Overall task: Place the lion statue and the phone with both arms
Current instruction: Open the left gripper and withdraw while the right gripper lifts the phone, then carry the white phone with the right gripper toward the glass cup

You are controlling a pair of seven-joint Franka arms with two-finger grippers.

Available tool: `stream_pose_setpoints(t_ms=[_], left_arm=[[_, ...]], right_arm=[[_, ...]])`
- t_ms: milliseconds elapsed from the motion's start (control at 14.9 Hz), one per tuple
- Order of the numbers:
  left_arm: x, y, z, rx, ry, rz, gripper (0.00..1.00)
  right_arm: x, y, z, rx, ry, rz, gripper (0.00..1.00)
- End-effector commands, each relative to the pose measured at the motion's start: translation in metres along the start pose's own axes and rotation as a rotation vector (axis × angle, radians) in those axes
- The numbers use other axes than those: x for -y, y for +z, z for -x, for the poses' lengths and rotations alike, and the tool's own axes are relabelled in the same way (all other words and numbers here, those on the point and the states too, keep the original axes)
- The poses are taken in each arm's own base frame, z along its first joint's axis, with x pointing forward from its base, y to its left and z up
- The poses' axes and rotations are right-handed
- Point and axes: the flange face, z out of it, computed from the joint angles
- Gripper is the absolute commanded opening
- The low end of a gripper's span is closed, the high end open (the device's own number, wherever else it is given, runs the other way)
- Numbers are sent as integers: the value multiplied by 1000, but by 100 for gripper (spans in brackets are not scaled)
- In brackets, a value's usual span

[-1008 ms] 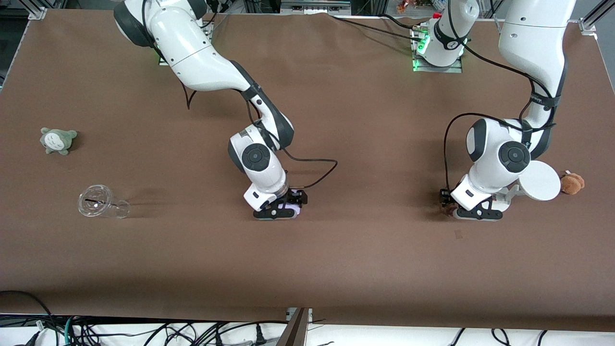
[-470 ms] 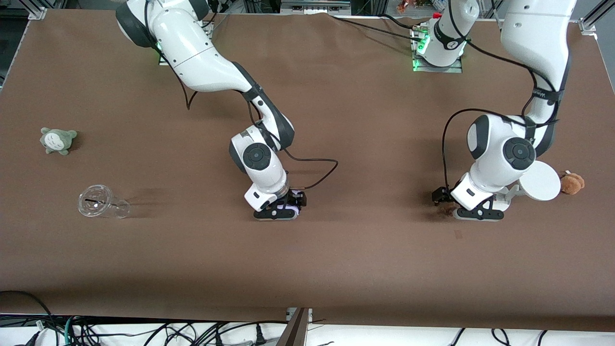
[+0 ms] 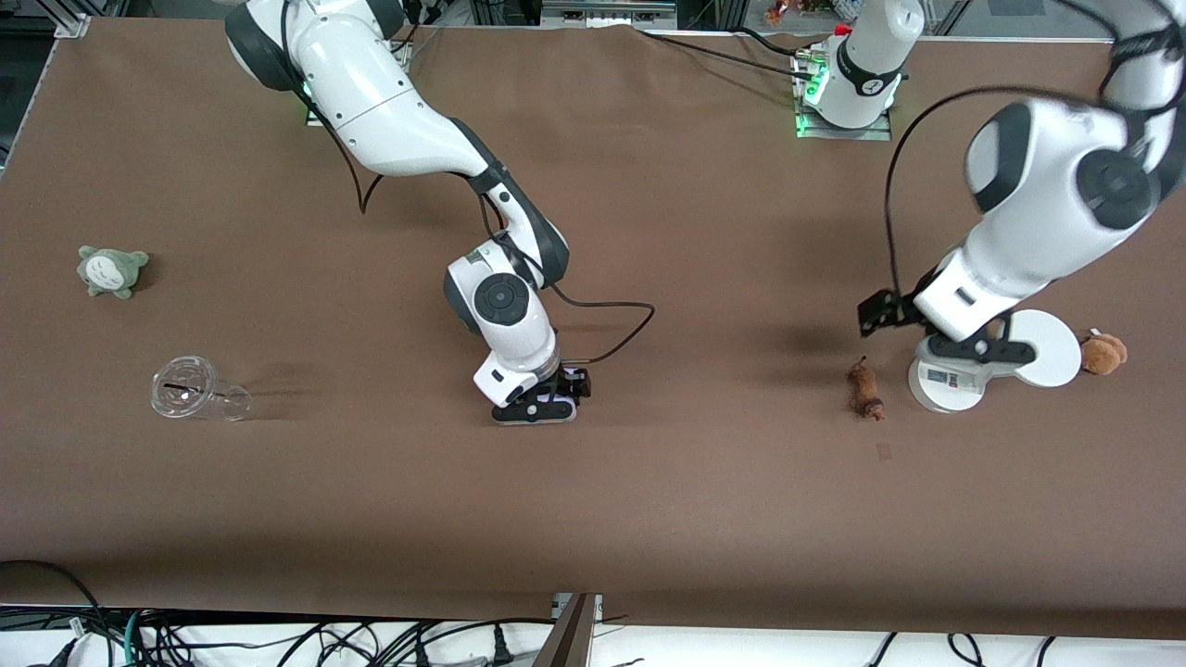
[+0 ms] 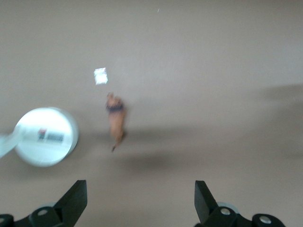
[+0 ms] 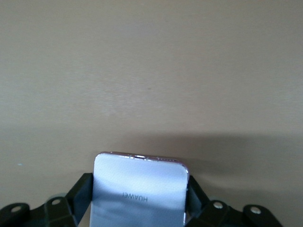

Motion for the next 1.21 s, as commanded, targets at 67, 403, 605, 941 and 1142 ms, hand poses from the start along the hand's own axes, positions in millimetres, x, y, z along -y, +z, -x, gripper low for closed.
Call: stream_pose_setpoints(t_ms=[67,403,605,941,1142], left_arm=[[21,-96,10,52,-12,-53,100],[21,-136,25,99,-13,-68,100],[18,-149,42,118,-5,-69,100],[36,-160,76,76,-22,-58,100],[35,-159,71,76,-19,-60,100]], right_arm=[[-41,-20,-37,29,-57,47,15],[-122,-34,-67,70,-143,66,15],[-175,-39,-80,92,-171,65,16],[-242,-44,-94,145,-141,29,18],[-266,-43,-98,158,-109,33,18]])
